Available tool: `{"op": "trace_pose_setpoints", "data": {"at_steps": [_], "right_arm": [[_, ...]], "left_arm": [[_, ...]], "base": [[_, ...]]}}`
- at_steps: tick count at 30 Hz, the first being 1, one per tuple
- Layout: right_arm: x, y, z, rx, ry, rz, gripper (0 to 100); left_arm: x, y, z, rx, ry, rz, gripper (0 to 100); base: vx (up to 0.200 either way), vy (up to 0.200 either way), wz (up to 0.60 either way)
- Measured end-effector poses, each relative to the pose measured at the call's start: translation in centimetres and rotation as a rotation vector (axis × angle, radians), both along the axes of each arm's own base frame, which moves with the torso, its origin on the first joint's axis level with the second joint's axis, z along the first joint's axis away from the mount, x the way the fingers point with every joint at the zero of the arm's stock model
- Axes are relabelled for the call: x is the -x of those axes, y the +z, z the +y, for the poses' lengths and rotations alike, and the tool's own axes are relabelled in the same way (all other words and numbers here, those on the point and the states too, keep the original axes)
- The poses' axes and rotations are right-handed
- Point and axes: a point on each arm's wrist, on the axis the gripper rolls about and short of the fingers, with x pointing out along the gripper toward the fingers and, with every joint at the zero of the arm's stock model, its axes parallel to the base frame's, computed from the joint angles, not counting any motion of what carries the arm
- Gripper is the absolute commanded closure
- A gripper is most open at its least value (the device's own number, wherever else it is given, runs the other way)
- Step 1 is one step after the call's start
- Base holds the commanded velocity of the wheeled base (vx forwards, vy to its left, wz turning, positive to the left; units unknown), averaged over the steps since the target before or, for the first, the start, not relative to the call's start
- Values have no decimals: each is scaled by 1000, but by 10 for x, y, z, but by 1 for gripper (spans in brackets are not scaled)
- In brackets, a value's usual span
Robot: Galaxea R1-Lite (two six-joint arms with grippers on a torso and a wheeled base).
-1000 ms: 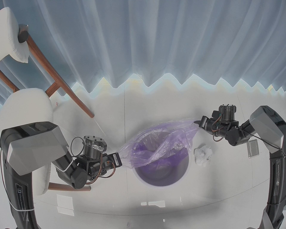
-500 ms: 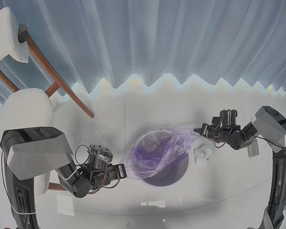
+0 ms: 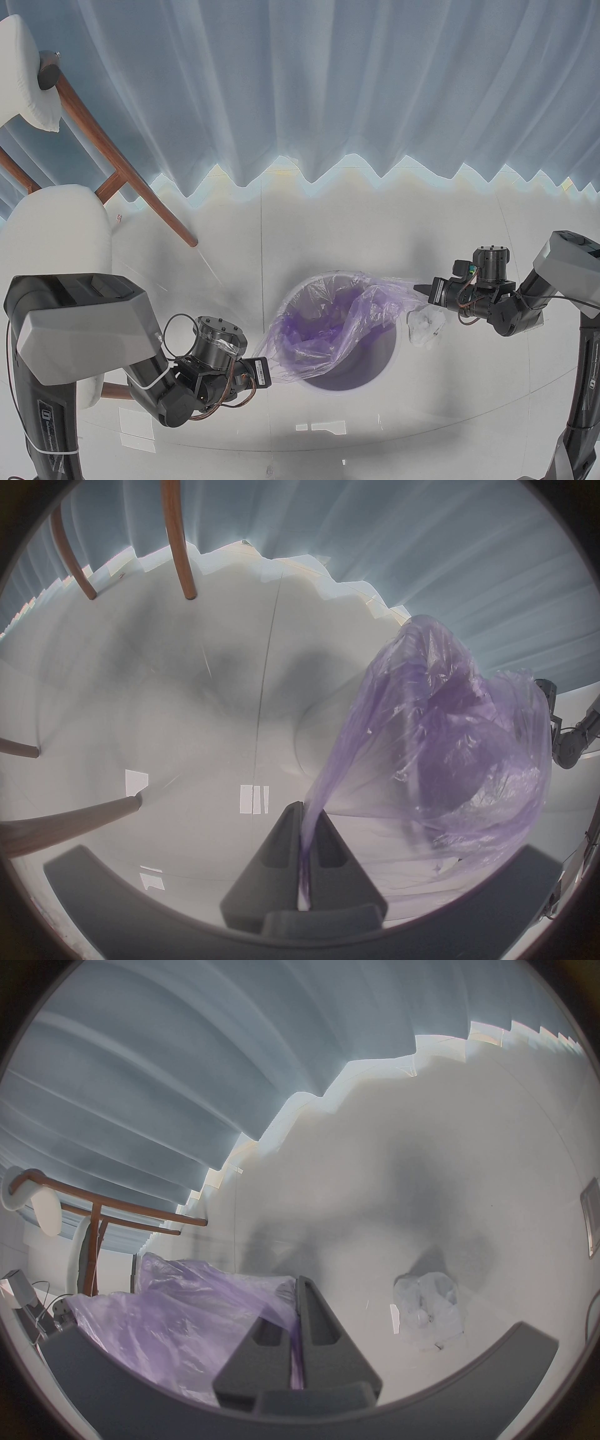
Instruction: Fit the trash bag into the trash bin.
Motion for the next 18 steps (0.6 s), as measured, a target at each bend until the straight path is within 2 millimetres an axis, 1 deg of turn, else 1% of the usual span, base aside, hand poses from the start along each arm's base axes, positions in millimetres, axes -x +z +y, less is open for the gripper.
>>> {"op": "trace_pose_setpoints", "data": {"at_steps": [1, 2, 6, 10, 13, 16, 18], "right_arm": [[1, 1, 0, -1, 0, -14, 100], [2, 2, 0, -3, 0, -27, 0], [4, 3, -1, -20, -11, -53, 0], [6, 3, -2, -49, -46, -27, 0], [10, 7, -7, -95, -92, 4, 0], [17, 23, -11, -173, -143, 34, 0], [26, 38, -13, -227, -174, 56, 0]], "left_arm": [[0, 0, 0, -3, 2, -1, 100], [0, -1, 0, -5, 4, -1, 100], [0, -2, -2, -10, 5, 0, 100], [1, -3, -2, -11, 5, 3, 100], [1, -3, -2, -10, 5, 0, 100], [1, -1, -2, -1, 3, -14, 100], [1, 0, -3, 6, 1, -27, 100]], "base": [[0, 0, 0], [0, 0, 0], [0, 0, 0], [0, 0, 0], [0, 0, 0], [0, 0, 0], [0, 0, 0]]}}
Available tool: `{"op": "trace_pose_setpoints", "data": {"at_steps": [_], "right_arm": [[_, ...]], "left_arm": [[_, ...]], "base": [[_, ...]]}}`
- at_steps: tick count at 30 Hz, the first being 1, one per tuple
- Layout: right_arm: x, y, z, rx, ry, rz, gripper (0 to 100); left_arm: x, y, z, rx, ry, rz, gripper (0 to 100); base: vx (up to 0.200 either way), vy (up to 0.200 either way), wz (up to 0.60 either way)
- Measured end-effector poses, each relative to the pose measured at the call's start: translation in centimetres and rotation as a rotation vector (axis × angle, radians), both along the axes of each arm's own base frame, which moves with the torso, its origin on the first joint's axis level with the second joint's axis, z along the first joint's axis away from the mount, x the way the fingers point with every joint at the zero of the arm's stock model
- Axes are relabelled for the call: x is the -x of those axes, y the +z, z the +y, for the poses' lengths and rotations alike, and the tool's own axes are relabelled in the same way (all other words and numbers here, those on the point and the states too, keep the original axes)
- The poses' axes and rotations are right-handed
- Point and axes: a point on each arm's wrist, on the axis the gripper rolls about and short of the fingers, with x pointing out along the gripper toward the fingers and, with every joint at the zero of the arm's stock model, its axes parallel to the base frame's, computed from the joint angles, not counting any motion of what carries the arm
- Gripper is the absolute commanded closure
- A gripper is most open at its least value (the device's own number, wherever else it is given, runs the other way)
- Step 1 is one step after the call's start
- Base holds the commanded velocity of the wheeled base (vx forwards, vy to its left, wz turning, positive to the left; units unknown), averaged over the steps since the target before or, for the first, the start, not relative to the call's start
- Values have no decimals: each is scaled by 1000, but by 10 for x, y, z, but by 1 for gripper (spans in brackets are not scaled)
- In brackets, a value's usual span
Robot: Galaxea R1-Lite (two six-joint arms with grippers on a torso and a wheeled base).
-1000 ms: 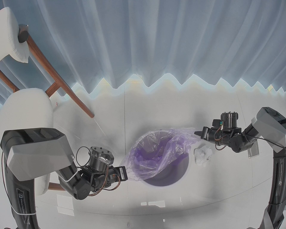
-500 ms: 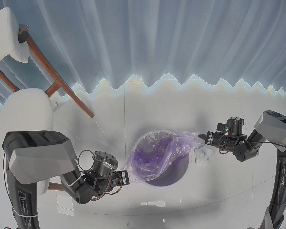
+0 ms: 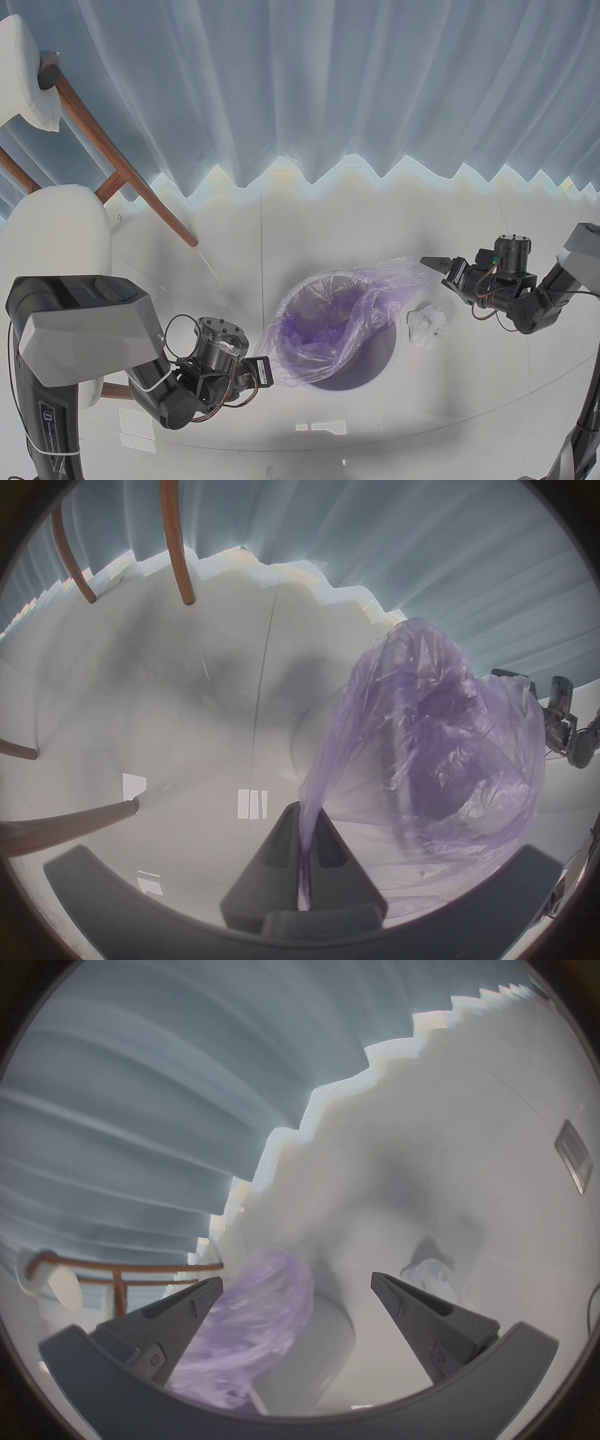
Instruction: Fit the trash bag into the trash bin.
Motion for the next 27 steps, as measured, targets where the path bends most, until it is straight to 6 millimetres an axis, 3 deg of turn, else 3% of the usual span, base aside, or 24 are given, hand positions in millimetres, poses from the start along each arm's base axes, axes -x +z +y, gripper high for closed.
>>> {"op": "trace_pose_setpoints", "data": {"at_steps": [6, 12, 19, 27], "right_arm": [[37, 42, 7, -174, -62, 114, 0], [69, 61, 42, -219, -70, 173, 0], [88, 60, 82, -212, -12, 211, 0], [89, 48, 110, -202, 35, 243, 0]], "left_arm": [[1, 3, -3, 8, -14, -28, 100], [3, 3, -6, 7, -27, -37, 100], [6, 3, -7, 5, -30, -45, 100], [8, 2, -6, -2, -30, -48, 100]], "base": [[0, 0, 0], [0, 0, 0], [0, 0, 0], [0, 0, 0]]}}
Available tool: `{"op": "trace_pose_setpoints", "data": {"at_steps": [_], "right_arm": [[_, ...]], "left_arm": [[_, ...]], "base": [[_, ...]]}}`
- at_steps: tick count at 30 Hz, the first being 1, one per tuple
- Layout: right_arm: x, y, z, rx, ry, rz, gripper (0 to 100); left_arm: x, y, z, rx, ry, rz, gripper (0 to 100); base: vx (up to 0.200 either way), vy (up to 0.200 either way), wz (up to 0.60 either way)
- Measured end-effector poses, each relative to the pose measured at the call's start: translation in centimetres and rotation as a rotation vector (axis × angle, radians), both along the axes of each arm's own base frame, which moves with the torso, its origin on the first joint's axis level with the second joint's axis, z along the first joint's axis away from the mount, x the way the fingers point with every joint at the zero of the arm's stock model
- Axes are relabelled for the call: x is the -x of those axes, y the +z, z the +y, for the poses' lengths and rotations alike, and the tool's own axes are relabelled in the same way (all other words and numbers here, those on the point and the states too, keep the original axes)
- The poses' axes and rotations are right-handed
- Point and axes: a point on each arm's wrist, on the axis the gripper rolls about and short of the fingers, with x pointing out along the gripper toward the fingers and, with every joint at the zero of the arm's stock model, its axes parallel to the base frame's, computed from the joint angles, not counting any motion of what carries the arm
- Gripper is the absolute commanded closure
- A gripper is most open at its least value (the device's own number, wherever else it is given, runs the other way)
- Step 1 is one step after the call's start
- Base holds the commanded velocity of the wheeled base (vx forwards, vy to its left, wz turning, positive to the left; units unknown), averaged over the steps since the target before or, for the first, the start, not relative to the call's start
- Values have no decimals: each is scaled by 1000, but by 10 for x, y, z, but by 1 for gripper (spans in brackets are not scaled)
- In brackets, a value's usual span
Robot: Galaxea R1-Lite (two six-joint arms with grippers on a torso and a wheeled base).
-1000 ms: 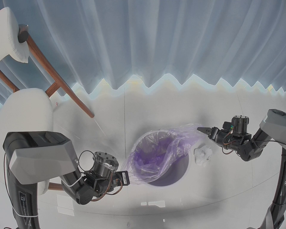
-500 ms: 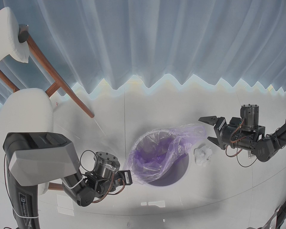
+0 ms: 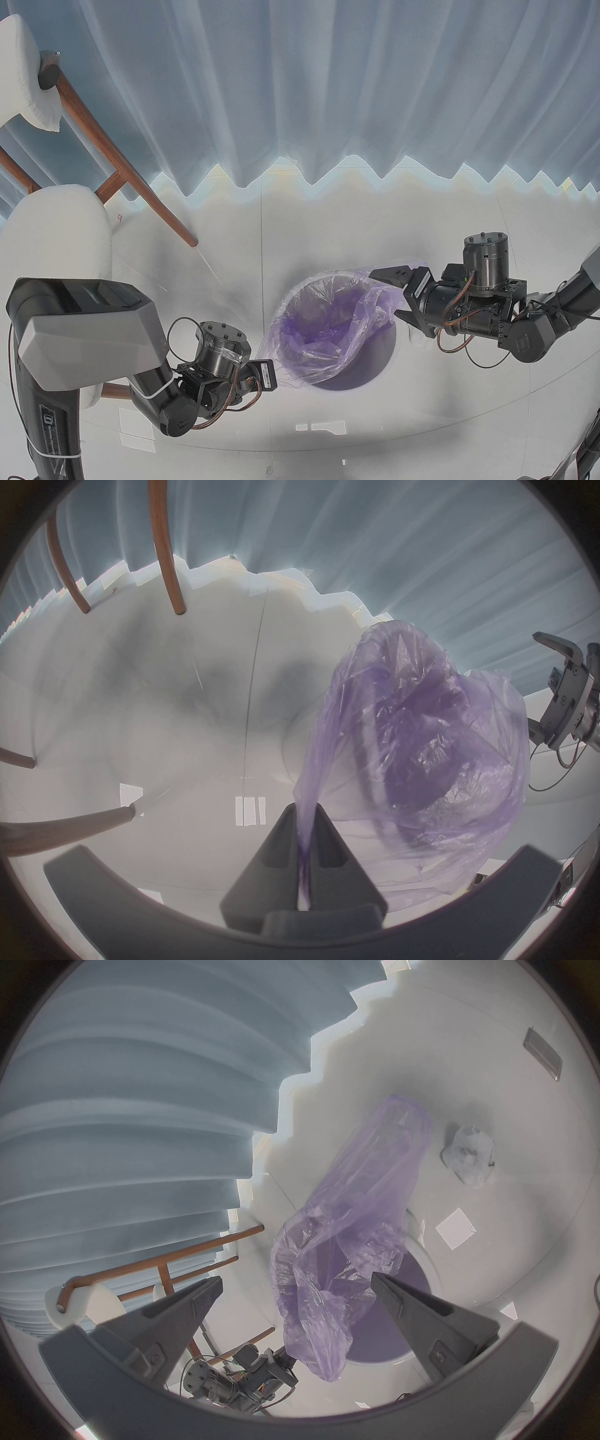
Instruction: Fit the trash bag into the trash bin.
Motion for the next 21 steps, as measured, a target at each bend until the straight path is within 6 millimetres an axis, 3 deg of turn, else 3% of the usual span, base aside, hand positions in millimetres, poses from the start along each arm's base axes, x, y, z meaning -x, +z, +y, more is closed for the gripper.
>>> {"op": "trace_pose_setpoints", "data": {"at_steps": [7, 8, 15, 21], "right_arm": [[-10, -10, 12, -7, 11, 0, 0], [-12, -11, 12, -6, 11, 1, 100], [-17, -20, 18, 3, 17, 16, 100], [-9, -27, 22, 23, 35, 42, 100]], "left_arm": [[1, -1, 0, -12, -7, -1, 100], [1, -1, 0, -13, -8, -1, 100], [2, -1, 0, -16, -7, -1, 100], [2, -1, 0, -19, -3, -2, 100]], "base": [[0, 0, 0], [0, 0, 0], [0, 0, 0], [0, 0, 0]]}}
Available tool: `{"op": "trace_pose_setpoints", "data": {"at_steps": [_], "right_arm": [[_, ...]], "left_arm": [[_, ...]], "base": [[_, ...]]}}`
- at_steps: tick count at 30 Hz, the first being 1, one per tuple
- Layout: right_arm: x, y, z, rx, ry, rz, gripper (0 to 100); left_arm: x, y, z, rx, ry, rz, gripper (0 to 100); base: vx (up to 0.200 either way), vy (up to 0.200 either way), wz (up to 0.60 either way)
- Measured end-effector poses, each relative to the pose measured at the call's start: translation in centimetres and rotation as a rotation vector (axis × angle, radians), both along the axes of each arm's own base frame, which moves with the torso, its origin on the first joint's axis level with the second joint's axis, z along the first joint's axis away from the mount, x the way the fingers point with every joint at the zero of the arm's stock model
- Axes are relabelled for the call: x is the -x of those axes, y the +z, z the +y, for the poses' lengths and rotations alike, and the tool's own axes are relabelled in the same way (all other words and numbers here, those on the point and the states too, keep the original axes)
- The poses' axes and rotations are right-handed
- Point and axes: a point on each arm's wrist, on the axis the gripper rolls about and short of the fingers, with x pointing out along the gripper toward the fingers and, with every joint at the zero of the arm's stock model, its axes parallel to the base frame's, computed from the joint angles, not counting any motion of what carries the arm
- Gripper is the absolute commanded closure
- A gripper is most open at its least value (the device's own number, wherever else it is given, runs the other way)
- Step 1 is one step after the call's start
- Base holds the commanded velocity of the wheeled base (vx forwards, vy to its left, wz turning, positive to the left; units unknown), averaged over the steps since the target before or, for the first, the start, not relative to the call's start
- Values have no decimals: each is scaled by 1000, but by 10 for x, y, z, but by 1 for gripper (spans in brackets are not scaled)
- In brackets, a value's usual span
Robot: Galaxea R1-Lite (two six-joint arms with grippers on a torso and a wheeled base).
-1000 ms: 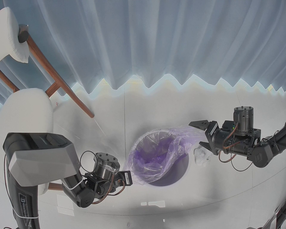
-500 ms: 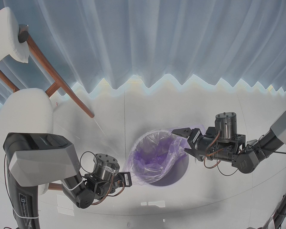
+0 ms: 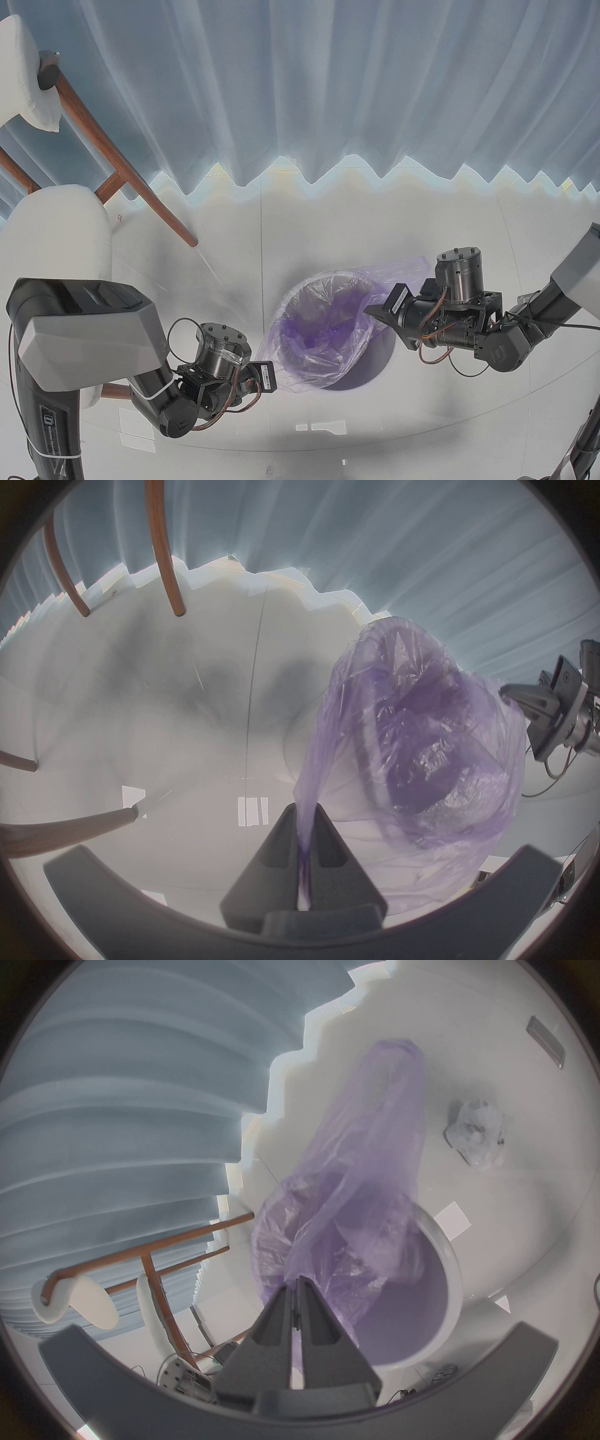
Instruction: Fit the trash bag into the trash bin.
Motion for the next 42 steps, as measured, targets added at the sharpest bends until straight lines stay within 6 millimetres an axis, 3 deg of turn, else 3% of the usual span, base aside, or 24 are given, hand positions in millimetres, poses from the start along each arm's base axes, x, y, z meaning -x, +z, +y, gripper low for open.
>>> {"op": "trace_pose_setpoints", "data": {"at_steps": [8, 18, 24, 31, 42], "right_arm": [[27, -13, -6, 90, -15, 36, 100], [74, -25, -39, 223, 38, 70, 100], [91, -32, -49, 245, 76, 53, 100], [98, -51, -52, 308, 132, 20, 100], [89, -94, -48, 418, 218, -73, 100]], "left_arm": [[2, 0, 1, -6, 9, 2, 100], [3, -2, 4, -13, 14, 6, 100], [11, -7, 7, -41, 2, 31, 100], [14, -10, 9, -83, -24, 37, 100], [14, -18, 11, -173, -79, 28, 100]], "base": [[0, 0, 0], [0, 0, 0], [0, 0, 0], [0, 0, 0], [0, 0, 0]]}}
